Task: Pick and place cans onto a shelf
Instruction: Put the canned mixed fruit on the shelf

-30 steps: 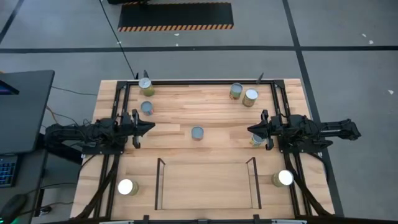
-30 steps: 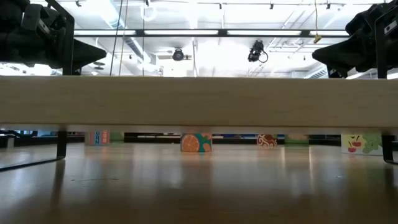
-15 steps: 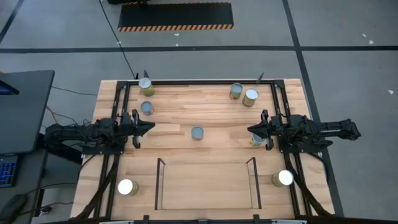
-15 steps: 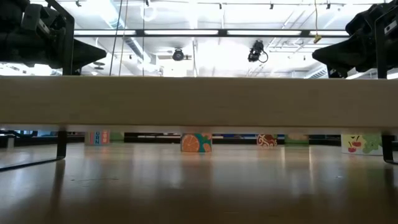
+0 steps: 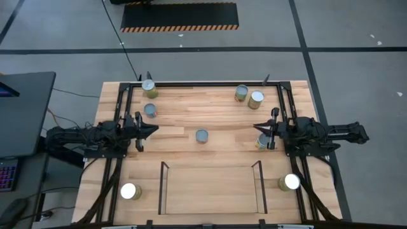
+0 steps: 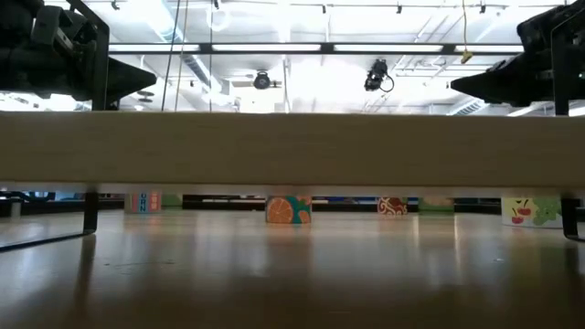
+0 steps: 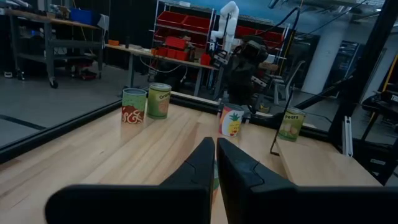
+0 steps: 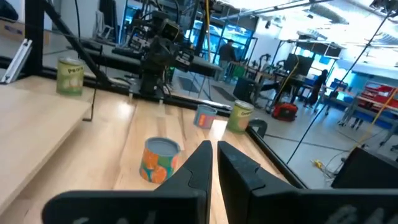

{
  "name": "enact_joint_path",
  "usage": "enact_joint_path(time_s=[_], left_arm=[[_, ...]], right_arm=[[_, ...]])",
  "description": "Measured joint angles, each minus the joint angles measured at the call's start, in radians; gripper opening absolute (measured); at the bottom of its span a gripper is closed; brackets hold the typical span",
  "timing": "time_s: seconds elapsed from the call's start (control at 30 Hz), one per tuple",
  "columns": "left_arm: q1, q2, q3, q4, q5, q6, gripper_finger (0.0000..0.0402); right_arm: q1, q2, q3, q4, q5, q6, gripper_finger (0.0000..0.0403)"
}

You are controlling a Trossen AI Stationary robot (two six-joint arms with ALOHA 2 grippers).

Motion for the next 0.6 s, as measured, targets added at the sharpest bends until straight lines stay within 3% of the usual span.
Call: enact_joint_path(time_s=[0.1, 0.2, 0.43, 0.6], left_arm=[[0.0, 0.0, 0.0, 0.0, 0.0, 0.0, 0.0025], [0.0, 0.0, 0.0, 0.0, 0.0, 0.0, 0.0025], [0.0, 0.0, 0.0, 0.0, 0.0, 0.0, 0.0025], [0.0, 0.0, 0.0, 0.0, 0.0, 0.0, 0.0025]], right_arm=[[0.001, 0.0, 0.0, 0.011, -0.007, 0.024, 0.0034], [0.003, 0.002, 0.0, 0.035, -0.024, 0.153, 0.0034], [0.003, 0.006, 0.011, 0.091, -0.102, 0.691, 0.0034], [0.003, 0.058, 0.129, 0.008, -0.06, 0.774, 0.003]])
